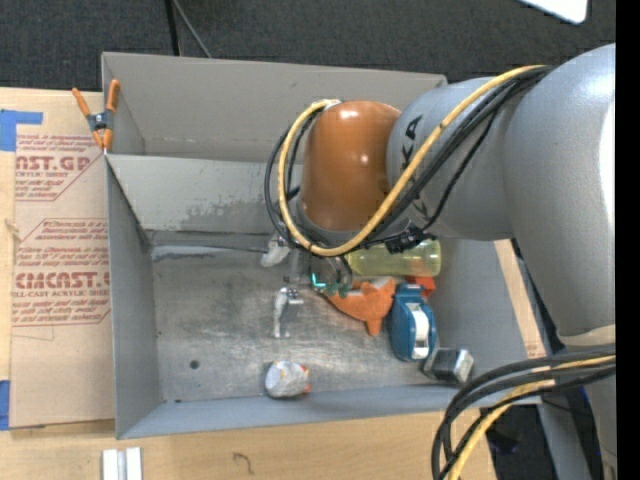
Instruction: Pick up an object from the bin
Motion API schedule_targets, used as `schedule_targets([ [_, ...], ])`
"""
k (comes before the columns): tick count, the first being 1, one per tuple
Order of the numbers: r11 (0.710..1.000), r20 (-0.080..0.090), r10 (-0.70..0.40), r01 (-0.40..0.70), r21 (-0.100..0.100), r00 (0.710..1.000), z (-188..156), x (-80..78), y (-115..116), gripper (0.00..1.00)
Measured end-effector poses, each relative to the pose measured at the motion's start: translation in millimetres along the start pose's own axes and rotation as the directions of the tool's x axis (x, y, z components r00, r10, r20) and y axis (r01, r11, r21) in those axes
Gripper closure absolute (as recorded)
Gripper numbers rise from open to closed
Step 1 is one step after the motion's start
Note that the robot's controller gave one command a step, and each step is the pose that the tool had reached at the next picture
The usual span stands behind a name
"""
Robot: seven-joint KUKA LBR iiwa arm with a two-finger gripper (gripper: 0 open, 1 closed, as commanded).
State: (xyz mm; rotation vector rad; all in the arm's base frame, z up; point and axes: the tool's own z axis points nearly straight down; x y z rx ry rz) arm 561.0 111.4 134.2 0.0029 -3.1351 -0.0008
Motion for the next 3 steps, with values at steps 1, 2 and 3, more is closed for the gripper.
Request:
schedule_targets([
  [1, 1.000, 0.007, 0.001, -0.001, -0.001, 1.000, -4.1, -2.1, -0.3, 0.00],
  [2, 0.996, 0.013, -0.087, 0.087, 0.001, 0.996, 8.3, -9.4, 0.2, 0.00],
  [3, 0.967, 0.009, -0.257, 0.257, 0.002, 0.966, 48.4, -14.1, -2.8, 0.00],
])
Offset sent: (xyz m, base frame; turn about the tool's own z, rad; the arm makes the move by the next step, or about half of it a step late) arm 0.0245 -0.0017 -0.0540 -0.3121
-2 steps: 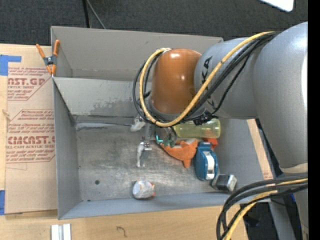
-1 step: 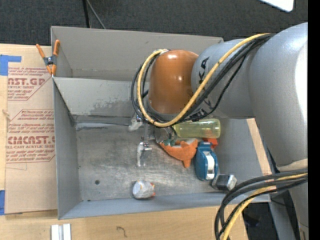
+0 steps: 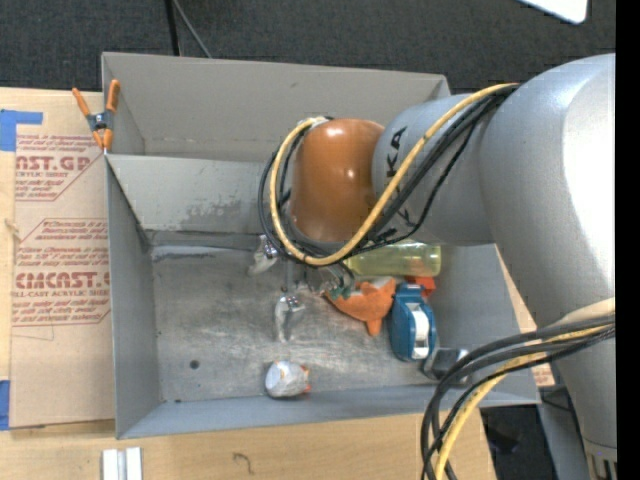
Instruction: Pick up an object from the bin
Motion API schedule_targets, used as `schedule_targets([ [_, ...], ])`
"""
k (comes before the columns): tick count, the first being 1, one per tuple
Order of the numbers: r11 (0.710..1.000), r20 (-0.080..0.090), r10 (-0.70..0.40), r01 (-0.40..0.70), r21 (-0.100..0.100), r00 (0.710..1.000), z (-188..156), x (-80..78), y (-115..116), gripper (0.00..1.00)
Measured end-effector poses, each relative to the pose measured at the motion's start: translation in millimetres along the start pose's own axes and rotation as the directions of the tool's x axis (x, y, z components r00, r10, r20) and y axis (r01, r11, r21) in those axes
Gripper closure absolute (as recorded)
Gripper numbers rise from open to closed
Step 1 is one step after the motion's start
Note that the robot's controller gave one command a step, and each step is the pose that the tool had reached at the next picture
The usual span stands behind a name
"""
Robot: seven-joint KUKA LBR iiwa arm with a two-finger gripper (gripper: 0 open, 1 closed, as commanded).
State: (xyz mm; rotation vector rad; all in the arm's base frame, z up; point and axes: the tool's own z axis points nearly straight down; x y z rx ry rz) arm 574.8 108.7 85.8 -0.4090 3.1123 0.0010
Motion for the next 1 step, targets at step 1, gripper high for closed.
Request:
schedule_targets([
  [1, 0.998, -0.011, 0.058, -0.058, -0.002, 0.998, -24.6, 13.4, -5.5, 0.00],
])
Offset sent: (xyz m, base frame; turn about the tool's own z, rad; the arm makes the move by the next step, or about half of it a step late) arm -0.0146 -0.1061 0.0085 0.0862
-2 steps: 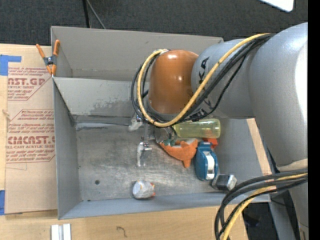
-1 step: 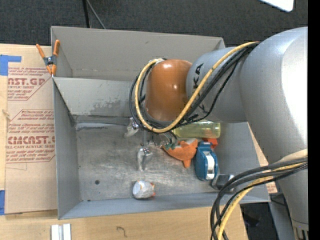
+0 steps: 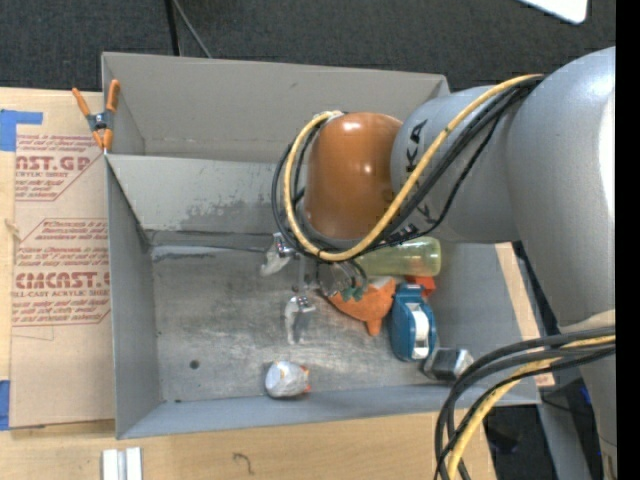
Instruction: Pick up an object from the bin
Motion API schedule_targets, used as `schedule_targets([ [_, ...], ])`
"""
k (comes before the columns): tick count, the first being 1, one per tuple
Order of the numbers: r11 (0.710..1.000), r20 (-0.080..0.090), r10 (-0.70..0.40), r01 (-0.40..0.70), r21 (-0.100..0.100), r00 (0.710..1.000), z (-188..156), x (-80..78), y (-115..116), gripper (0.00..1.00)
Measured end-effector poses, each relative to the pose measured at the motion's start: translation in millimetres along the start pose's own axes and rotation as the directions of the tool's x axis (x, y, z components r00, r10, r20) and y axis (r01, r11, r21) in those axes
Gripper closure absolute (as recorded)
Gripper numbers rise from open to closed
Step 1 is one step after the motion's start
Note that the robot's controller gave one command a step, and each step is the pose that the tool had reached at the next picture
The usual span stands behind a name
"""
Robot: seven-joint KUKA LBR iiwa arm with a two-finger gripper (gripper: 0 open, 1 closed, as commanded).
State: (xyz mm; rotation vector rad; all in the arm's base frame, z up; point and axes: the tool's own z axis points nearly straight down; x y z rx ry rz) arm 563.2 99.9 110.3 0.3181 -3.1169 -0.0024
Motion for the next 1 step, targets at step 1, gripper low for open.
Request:
schedule_targets([
  [1, 1.000, 0.018, 0.016, -0.016, 0.001, 1.000, -6.1, 8.1, -47.4, 0.00],
])
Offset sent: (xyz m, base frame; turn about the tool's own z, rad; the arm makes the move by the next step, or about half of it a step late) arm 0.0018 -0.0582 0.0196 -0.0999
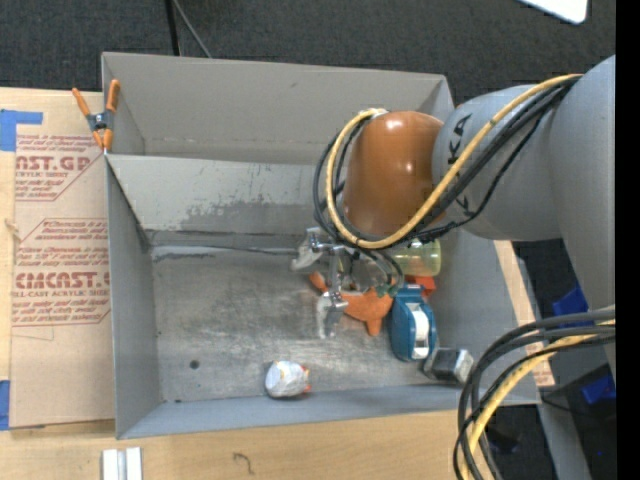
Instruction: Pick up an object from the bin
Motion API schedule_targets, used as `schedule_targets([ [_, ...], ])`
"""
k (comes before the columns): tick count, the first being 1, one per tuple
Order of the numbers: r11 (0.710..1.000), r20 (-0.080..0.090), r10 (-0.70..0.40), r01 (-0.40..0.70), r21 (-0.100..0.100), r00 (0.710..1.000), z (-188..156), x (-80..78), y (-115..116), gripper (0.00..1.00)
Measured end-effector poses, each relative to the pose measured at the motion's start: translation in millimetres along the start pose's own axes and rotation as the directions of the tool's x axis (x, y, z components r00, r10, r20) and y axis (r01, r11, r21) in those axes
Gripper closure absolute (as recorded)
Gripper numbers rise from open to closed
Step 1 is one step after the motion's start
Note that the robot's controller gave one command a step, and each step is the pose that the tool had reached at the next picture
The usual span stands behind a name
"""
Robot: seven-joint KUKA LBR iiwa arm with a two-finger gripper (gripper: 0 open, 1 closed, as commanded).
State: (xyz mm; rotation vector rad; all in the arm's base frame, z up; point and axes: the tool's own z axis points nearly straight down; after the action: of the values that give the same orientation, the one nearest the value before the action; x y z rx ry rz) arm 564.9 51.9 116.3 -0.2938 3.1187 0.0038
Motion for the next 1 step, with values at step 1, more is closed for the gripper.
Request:
schedule_targets([
  [1, 1.000, -0.009, -0.019, 0.019, 0.003, 1.000, 6.4, 9.9, -42.4, 0.00],
])
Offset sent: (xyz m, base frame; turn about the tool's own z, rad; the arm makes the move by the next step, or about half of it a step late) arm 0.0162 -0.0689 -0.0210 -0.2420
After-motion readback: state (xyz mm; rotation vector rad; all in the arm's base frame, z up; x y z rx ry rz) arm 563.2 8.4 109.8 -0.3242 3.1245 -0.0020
